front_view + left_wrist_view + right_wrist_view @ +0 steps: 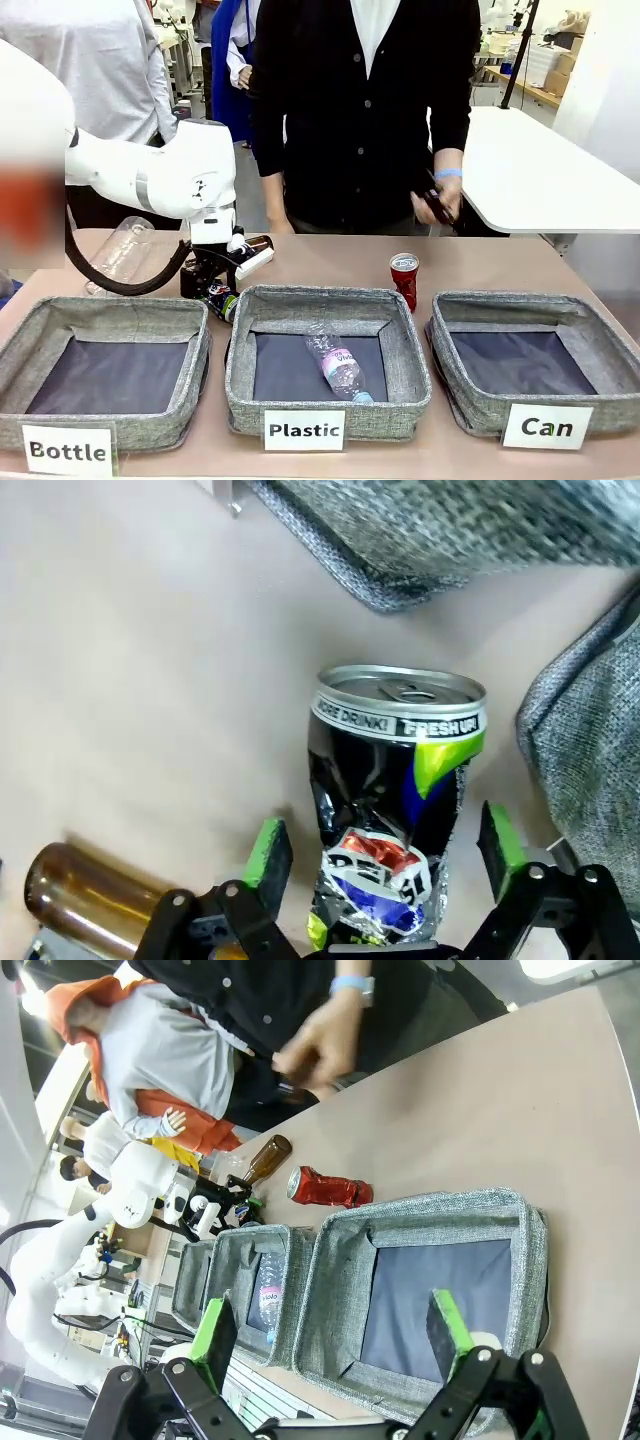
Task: Sort the can waste into the basket.
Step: Pick up the can waste from the table and place it in the right Fabric basket.
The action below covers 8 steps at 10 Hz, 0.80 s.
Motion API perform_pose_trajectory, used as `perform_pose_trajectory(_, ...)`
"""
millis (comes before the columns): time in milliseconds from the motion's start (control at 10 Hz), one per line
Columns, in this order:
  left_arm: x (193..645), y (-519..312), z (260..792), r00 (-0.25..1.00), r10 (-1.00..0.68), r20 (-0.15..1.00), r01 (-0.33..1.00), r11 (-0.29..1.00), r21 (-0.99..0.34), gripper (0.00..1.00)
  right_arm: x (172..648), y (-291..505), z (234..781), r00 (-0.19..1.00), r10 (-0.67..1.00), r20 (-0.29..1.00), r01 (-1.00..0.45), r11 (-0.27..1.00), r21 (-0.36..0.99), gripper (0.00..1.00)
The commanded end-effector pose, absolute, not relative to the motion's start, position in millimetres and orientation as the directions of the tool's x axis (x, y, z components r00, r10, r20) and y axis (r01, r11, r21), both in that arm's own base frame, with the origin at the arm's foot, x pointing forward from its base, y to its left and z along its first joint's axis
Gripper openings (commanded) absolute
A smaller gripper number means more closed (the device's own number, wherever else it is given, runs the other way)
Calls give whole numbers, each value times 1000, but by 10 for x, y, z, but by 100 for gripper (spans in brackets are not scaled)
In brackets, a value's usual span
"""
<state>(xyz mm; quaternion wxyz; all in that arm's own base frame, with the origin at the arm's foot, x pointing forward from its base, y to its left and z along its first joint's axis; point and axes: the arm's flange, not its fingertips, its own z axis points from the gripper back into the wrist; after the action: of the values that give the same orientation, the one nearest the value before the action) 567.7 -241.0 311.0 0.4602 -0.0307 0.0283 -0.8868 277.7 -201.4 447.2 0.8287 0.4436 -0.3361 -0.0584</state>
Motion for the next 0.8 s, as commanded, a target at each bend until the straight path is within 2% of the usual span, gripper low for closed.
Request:
perform_pose_trajectory(0, 5728, -2392, 3175, -569, -822, 34, 818, -569, -83, 40, 2810, -2030, 4479, 748, -396, 533, -234, 594, 769, 100)
perform_pose_trajectory(100, 5733, -2394, 3165, -572, -819, 33, 815, -573, -84, 0, 2810, -2030, 4479, 748, -396, 533, -234, 594, 769, 100)
perform_pose_trajectory(200, 5726, -2392, 3168, -571, -820, 29, 816, -571, -87, 35, 2810, -2030, 4479, 748, -396, 533, -234, 594, 769, 100)
perform_pose_trajectory(300, 5720, -2390, 3167, -568, -822, 34, 819, -569, -81, 0, 2810, -2030, 4479, 748, -396, 533, -234, 594, 769, 100)
perform_pose_trajectory(700, 5573, -2201, 3427, -494, -863, 106, 868, -497, 4, 0, 2810, -2030, 4479, 748, -396, 533, -234, 594, 769, 100)
